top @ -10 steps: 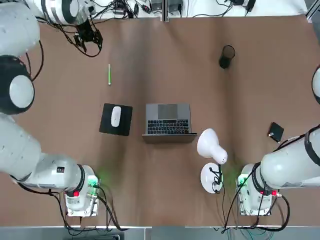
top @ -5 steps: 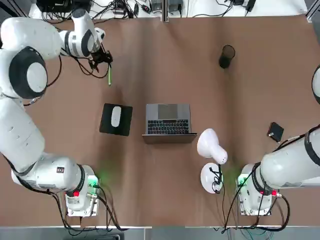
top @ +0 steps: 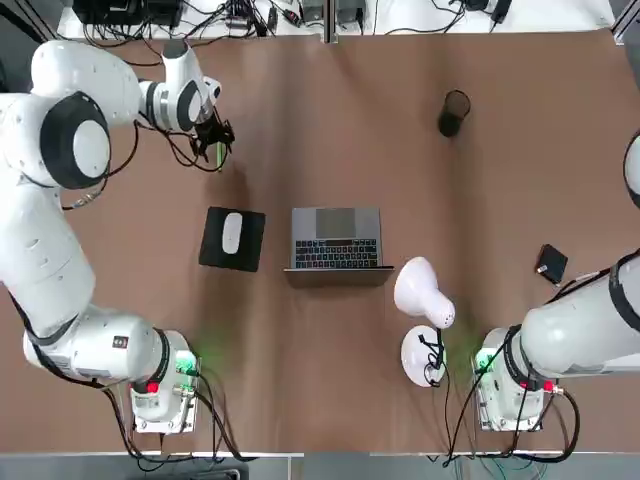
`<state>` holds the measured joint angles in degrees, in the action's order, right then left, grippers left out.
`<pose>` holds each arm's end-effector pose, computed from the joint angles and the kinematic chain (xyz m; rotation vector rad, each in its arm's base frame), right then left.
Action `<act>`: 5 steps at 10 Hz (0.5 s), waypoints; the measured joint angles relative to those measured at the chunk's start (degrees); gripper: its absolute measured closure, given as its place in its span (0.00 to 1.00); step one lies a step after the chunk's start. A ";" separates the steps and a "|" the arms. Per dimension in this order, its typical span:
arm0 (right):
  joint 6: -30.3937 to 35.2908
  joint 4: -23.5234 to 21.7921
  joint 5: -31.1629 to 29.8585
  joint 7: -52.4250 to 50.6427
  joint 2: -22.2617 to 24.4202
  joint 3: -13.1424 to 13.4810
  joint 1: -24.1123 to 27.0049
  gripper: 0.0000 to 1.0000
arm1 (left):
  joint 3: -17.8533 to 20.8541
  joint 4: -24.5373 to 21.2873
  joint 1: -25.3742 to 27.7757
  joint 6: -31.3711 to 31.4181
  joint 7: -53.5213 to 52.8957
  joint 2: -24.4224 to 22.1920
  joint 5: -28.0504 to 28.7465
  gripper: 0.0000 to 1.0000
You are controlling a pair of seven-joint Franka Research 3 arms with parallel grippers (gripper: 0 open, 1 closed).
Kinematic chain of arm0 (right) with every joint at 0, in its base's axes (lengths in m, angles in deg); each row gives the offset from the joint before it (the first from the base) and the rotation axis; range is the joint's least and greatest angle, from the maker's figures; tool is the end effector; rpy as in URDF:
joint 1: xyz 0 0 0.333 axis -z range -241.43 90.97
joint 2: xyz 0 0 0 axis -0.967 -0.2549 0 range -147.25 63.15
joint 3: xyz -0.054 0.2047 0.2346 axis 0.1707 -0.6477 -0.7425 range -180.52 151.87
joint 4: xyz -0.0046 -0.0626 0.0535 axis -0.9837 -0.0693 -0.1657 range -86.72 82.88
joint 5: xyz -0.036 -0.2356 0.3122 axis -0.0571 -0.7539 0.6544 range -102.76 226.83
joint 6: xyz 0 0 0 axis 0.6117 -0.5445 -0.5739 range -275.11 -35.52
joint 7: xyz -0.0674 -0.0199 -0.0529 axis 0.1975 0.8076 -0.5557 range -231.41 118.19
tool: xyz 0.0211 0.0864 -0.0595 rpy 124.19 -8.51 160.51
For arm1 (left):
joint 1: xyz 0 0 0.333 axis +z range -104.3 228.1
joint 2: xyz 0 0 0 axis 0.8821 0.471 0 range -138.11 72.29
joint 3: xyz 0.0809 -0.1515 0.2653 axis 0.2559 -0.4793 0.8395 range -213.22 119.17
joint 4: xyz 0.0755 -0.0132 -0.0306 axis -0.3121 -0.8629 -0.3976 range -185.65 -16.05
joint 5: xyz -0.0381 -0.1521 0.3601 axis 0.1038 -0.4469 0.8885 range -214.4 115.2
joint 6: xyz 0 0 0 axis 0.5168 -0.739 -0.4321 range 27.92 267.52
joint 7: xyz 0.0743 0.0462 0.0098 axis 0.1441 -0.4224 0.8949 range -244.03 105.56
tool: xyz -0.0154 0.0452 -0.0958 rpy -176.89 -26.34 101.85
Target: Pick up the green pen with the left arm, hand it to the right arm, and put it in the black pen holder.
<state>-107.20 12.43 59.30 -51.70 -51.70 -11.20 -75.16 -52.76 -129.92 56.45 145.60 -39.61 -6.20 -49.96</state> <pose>0.6172 -0.0358 0.6449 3.0680 -0.2125 0.2730 0.5617 -0.1115 0.1875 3.0749 0.5213 -0.1358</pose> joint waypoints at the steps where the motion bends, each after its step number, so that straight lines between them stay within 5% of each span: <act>1: 0.00 0.00 0.00 0.00 0.00 0.00 0.00 0.00 | 0.00 0.00 0.00 0.00 0.03 0.14 0.17 0.16; 5: 0.00 0.00 0.00 0.00 0.00 0.02 0.00 0.00 | 0.00 -0.03 0.00 0.00 0.04 0.37 0.25 0.37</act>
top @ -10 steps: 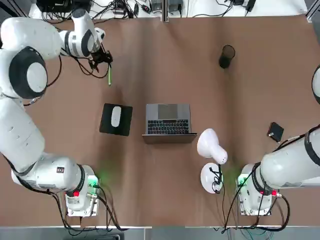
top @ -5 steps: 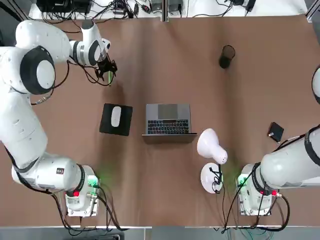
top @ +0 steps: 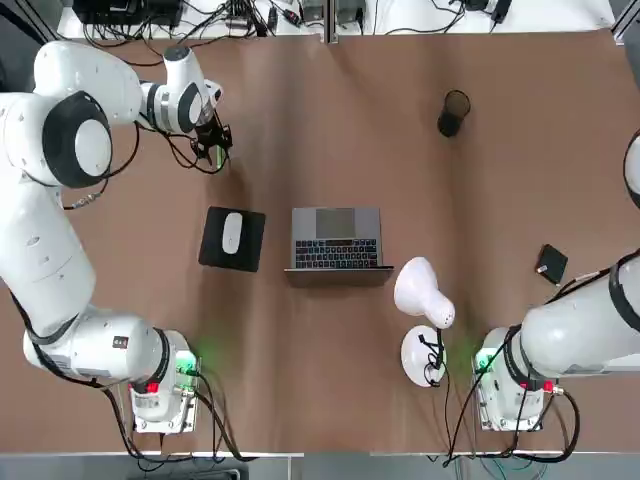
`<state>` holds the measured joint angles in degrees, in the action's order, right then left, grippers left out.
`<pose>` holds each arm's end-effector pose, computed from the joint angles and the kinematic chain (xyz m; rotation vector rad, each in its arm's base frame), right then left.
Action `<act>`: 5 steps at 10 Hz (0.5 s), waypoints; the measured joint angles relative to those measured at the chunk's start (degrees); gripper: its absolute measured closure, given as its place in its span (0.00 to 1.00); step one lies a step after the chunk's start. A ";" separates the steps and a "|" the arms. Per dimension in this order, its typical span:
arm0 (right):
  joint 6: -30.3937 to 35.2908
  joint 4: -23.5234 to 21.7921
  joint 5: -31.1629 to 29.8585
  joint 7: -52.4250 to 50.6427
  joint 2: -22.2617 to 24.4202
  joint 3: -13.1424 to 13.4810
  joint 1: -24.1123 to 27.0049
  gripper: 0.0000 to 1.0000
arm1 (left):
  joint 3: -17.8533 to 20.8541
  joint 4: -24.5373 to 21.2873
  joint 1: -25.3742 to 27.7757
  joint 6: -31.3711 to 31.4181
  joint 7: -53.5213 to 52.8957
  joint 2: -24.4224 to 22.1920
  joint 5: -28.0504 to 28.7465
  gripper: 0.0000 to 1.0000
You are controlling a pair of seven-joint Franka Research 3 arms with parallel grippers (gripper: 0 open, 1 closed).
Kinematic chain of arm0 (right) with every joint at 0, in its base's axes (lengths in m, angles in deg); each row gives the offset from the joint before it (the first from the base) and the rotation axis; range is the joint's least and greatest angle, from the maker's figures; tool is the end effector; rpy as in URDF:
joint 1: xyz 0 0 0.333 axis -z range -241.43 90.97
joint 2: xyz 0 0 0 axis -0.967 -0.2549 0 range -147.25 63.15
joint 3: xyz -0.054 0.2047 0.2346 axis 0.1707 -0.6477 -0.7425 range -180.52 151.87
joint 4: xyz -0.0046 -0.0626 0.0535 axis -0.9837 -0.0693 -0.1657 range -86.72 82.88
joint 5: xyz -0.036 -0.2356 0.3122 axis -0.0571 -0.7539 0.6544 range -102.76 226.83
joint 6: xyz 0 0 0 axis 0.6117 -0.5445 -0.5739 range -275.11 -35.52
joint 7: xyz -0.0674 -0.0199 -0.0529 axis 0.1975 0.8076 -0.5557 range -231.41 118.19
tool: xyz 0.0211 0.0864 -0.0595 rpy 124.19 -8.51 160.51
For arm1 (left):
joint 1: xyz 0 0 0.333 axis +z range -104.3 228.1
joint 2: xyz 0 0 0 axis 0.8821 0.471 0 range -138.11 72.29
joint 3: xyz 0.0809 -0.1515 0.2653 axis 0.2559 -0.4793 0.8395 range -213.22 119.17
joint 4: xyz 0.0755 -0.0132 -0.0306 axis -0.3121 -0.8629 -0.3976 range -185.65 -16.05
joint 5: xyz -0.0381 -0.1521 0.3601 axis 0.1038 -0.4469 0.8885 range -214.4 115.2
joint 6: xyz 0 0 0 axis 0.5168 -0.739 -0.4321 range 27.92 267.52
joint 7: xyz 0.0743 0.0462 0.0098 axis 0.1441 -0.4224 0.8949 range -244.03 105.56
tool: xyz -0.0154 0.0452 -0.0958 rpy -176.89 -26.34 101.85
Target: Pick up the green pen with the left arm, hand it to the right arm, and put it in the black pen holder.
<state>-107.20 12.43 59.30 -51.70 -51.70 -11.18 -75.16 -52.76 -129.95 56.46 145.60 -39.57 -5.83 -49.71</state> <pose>0.6172 -0.0360 0.6449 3.0679 -0.2130 0.2729 0.5606 -0.1113 0.1837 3.0793 0.5180 -0.1451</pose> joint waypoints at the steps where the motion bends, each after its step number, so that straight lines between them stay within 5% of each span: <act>1: 0.00 0.00 0.00 0.00 0.00 0.04 0.00 0.00 | 0.00 -0.10 0.02 -0.07 0.00 0.03 0.01 0.40; 4: 0.00 0.00 0.00 0.00 0.00 0.10 0.01 0.00 | 0.01 -1.16 0.10 -0.14 0.00 0.05 0.03 0.51; 5: 0.00 0.00 0.00 0.00 0.00 0.10 0.01 0.00 | -0.15 -1.06 0.08 -0.32 0.00 -0.01 0.03 0.66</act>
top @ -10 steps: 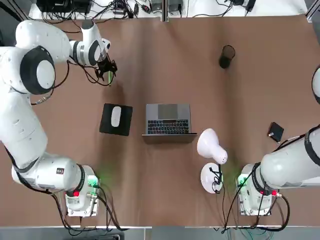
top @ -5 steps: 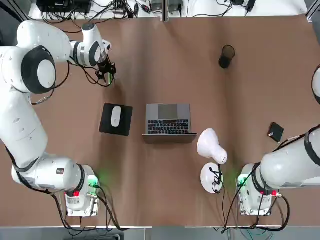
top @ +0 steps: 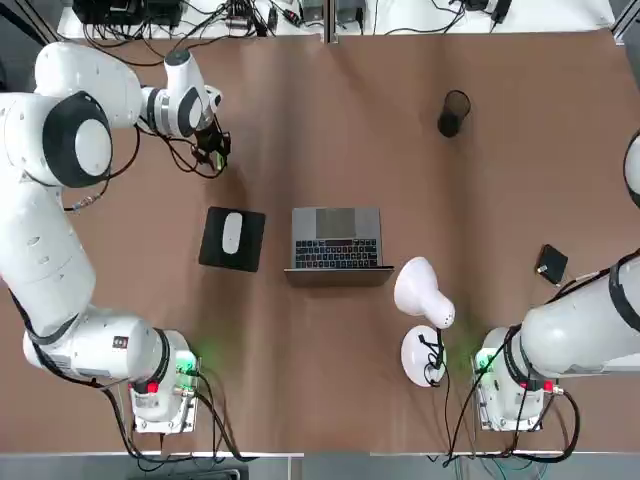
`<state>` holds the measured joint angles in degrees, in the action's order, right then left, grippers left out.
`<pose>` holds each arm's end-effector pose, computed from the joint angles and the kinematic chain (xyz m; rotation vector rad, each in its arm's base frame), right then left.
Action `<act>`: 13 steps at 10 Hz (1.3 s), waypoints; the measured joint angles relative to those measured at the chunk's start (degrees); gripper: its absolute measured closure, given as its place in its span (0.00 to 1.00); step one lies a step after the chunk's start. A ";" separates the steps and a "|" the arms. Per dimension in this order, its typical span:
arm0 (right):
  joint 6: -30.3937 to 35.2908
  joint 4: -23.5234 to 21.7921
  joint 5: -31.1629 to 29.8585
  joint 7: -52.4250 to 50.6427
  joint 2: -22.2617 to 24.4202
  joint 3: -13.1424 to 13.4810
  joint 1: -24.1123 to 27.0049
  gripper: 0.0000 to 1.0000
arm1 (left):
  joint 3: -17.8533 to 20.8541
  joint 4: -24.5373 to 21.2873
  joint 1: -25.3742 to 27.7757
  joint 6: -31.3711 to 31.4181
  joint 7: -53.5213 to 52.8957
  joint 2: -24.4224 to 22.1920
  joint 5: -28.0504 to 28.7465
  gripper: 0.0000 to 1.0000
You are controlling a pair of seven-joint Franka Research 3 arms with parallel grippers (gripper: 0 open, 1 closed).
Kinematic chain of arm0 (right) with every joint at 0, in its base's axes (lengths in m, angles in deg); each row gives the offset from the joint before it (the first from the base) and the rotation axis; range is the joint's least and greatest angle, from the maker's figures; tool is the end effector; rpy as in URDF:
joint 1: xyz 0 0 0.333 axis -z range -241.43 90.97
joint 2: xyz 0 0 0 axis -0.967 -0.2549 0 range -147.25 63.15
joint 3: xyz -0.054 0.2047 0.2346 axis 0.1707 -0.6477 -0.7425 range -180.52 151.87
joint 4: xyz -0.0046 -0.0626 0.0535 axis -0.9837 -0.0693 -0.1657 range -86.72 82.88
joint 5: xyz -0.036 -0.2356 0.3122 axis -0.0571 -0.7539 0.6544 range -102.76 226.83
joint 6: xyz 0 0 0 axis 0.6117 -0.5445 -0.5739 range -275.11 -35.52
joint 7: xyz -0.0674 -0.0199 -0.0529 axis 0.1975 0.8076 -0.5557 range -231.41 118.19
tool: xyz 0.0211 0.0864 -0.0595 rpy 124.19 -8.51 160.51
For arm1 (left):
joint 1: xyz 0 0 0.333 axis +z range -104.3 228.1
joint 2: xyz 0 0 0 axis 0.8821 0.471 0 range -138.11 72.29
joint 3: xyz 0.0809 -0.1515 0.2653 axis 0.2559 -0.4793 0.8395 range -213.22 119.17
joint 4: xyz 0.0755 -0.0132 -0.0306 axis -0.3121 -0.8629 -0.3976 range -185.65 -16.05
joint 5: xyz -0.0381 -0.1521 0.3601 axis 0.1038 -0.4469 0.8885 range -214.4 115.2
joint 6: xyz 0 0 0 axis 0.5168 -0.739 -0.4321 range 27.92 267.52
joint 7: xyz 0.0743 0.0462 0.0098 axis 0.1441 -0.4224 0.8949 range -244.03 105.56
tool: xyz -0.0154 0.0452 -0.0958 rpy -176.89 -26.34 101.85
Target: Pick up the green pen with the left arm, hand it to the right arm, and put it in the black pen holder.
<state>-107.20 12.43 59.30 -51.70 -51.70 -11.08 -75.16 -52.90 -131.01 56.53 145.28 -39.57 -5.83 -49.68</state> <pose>0.6172 -0.0369 0.6449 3.0673 -0.2155 0.2729 0.5526 -0.1109 0.1768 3.0854 0.5159 -0.1811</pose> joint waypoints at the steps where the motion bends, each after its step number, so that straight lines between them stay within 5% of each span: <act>1: 0.00 0.00 0.00 0.00 0.00 0.01 0.00 0.00 | -0.09 0.16 -0.06 -0.41 -0.08 -0.04 0.03 0.82; 4: 0.00 0.00 0.00 0.00 0.00 0.02 0.00 0.00 | -0.44 2.71 0.05 -2.32 -2.16 -1.11 1.58 0.81; 7: 0.00 0.00 0.00 0.00 0.00 0.04 0.01 0.00 | -3.23 11.33 0.22 -12.41 -9.13 -4.97 1.81 0.81; 13: 0.00 0.00 0.00 0.00 0.00 0.06 0.01 0.00 | -9.72 25.31 -0.03 -14.70 -28.53 -6.01 3.68 0.81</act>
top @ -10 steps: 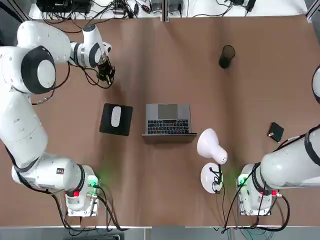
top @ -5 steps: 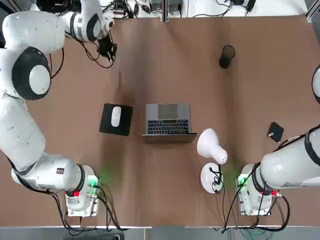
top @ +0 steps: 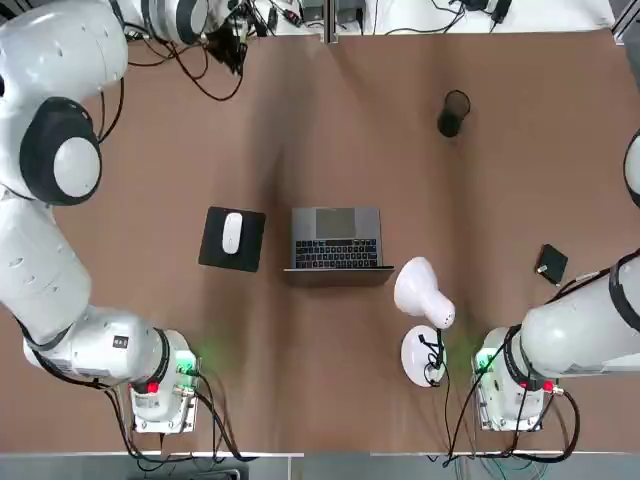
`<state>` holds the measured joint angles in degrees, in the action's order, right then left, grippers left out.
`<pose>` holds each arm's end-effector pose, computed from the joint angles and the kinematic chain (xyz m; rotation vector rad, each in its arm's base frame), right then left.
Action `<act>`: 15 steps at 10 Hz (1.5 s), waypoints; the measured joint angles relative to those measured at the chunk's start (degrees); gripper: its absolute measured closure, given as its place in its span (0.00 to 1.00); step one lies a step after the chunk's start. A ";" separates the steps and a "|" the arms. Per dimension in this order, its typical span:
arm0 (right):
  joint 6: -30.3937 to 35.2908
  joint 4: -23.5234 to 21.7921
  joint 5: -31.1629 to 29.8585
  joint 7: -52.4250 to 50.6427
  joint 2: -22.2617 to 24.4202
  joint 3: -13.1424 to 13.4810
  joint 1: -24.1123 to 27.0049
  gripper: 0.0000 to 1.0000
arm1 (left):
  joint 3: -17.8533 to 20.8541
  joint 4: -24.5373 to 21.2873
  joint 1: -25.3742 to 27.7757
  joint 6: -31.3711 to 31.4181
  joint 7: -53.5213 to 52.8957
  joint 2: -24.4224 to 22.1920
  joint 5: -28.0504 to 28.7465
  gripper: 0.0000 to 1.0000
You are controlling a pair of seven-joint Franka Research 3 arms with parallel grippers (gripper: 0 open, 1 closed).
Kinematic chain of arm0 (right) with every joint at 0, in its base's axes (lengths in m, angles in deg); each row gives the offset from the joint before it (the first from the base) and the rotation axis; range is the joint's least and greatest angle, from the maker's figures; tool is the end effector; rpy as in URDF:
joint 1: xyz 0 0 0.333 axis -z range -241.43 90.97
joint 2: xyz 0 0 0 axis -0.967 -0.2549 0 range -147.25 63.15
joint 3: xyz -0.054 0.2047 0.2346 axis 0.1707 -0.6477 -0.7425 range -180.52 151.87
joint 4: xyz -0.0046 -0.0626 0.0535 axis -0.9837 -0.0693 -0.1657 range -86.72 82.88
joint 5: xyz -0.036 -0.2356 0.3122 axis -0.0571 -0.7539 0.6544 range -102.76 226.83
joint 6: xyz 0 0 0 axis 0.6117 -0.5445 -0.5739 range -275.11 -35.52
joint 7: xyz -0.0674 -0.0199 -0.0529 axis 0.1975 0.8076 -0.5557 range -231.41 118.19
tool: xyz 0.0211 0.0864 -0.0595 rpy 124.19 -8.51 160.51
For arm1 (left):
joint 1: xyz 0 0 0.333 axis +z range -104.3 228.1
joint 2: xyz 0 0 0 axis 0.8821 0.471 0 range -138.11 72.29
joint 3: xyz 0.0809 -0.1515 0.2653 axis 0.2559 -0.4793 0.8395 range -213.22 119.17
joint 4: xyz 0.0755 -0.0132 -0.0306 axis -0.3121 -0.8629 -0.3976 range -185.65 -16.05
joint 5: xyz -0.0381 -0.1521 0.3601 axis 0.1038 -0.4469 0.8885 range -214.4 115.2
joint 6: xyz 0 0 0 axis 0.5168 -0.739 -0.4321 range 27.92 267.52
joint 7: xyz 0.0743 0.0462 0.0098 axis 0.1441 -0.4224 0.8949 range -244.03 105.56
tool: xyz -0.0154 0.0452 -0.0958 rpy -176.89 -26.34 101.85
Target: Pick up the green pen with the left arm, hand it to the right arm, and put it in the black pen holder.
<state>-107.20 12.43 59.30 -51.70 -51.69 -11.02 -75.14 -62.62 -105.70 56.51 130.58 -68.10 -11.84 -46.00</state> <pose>0.6171 -0.0377 0.6450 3.0668 -0.2176 0.2731 0.6372 -0.2215 0.4131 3.0026 -0.5361 0.2825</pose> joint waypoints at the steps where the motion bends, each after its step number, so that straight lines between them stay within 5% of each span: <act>1: 0.00 0.00 0.00 0.00 0.00 0.00 0.00 0.00 | -1.15 1.90 -0.11 -0.60 -5.54 0.01 1.28 0.81; 9: 0.00 0.00 0.00 0.00 0.00 0.01 0.01 0.00 | -5.20 14.20 -4.90 -10.55 -25.21 0.98 2.01 0.81; 15: 0.00 0.00 0.00 0.00 0.00 -0.05 0.01 0.00 | -5.26 16.79 -10.06 -11.66 -26.08 3.80 1.91 0.81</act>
<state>-107.20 12.43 59.30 -51.70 -51.70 -11.07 -75.14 -67.89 -88.91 46.44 118.92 -94.18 -8.04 -44.09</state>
